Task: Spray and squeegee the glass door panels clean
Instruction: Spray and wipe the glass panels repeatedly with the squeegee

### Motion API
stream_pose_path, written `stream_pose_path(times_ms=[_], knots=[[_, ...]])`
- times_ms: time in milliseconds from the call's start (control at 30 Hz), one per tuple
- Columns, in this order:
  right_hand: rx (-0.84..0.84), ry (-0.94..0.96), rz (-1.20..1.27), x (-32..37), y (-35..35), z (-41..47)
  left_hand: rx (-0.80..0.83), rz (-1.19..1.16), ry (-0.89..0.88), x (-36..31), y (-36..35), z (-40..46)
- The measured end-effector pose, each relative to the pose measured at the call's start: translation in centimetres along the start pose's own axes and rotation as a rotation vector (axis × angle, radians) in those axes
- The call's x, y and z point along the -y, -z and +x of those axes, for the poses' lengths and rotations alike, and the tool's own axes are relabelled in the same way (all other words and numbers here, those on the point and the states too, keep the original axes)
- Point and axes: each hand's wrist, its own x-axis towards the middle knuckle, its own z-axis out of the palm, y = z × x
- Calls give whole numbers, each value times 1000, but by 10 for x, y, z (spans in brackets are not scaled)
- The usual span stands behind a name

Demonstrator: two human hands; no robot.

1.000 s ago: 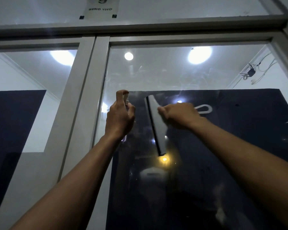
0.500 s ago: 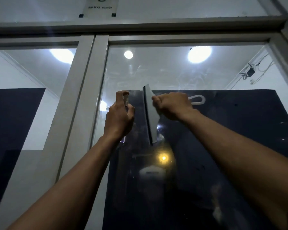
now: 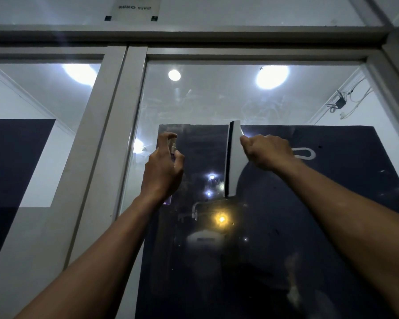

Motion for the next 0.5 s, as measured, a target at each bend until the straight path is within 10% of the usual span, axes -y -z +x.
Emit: stream_pose_path(times_ms=[233,500], knots=[[-9,117,22,82,-8,14,-6,-14,-13,-3,-3,2],[57,-35,-24,-26,0,-11,0,-46,-13,-3,-14,-9]])
